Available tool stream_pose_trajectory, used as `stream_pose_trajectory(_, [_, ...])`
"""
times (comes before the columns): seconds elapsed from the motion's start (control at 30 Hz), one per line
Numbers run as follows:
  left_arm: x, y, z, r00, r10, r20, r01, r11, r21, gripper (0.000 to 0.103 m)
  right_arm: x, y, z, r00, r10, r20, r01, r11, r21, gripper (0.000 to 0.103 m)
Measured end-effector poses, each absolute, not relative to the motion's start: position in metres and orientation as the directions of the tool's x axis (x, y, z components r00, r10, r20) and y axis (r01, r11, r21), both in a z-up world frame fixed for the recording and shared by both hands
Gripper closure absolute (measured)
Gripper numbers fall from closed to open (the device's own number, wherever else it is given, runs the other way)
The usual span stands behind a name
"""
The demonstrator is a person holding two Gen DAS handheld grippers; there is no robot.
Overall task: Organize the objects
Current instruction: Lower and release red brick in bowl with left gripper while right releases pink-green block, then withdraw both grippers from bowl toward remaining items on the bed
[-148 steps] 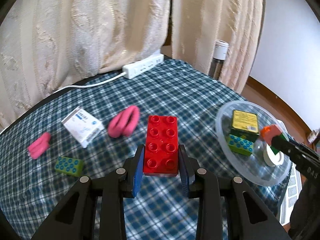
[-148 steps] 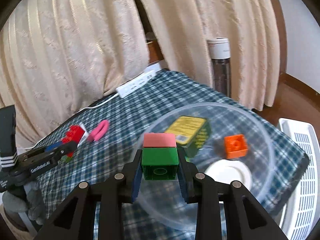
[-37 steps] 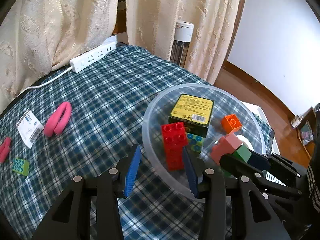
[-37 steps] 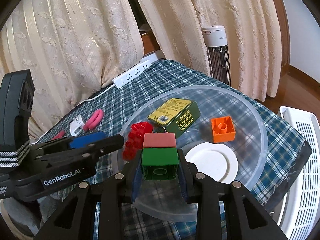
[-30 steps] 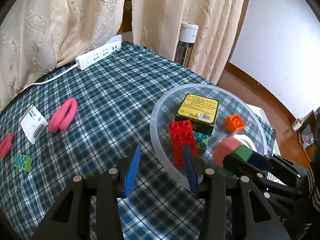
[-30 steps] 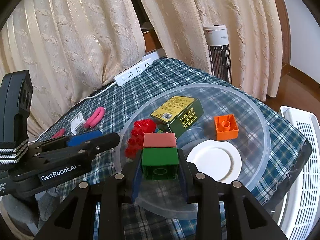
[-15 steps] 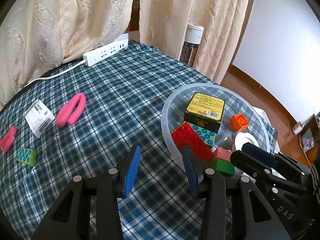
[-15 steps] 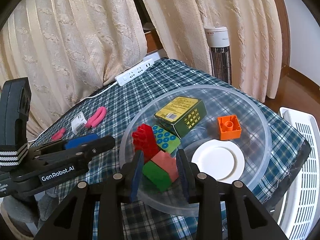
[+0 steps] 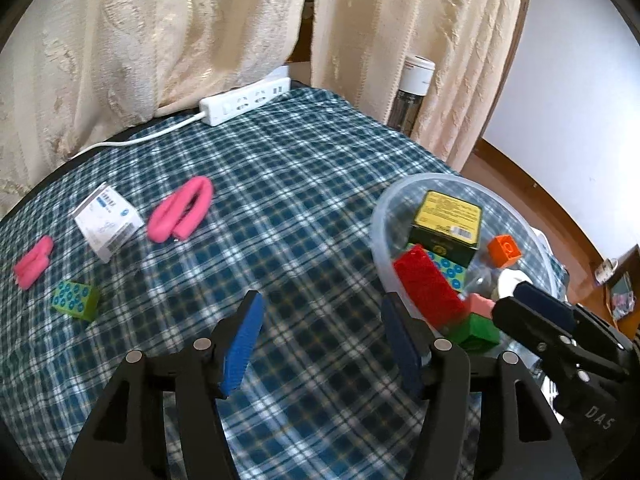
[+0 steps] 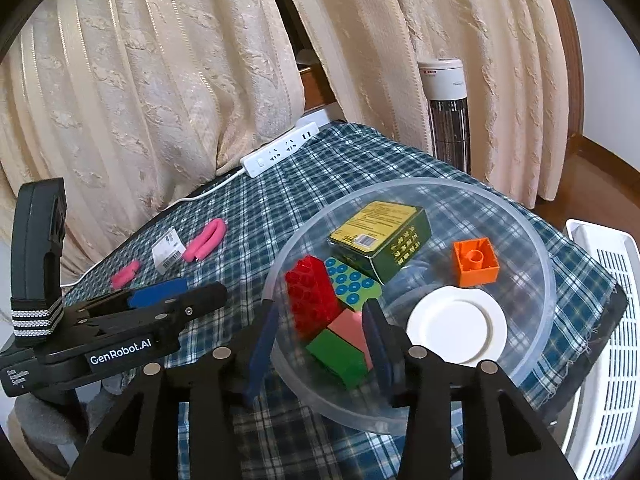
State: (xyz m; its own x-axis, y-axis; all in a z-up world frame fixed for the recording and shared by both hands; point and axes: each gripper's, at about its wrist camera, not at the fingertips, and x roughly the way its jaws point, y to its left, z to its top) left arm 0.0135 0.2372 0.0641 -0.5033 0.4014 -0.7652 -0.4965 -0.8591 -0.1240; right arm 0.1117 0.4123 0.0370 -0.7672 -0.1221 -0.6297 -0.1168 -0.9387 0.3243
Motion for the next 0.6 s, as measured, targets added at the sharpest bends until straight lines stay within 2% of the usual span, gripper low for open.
stream_pose_trajectory(0.33, [-0.002, 0.197, 0.06, -0.532, 0.341, -0.775, -0.423, -0.9, -0.106, 0.037, 0.103, 0.397, 0.04, -0.768, -0.149, -0.623, -0.086, -0.94, 0.331, 0.043])
stream_pose_trajectory(0.43, [-0.008, 0.183, 0.057, -0.537, 0.32, -0.781, -0.394, -0.913, -0.104, 0.035, 0.1, 0.392, 0.041, -0.768, -0.16, -0.62, -0.078, -0.938, 0.337, 0.033])
stream_pose_trajectory(0.6, [-0.018, 0.153, 0.054, -0.55, 0.285, -0.785, -0.332, -0.937, -0.108, 0.035, 0.094, 0.38, 0.043, -0.765, -0.175, -0.62, -0.057, -0.94, 0.335, 0.031])
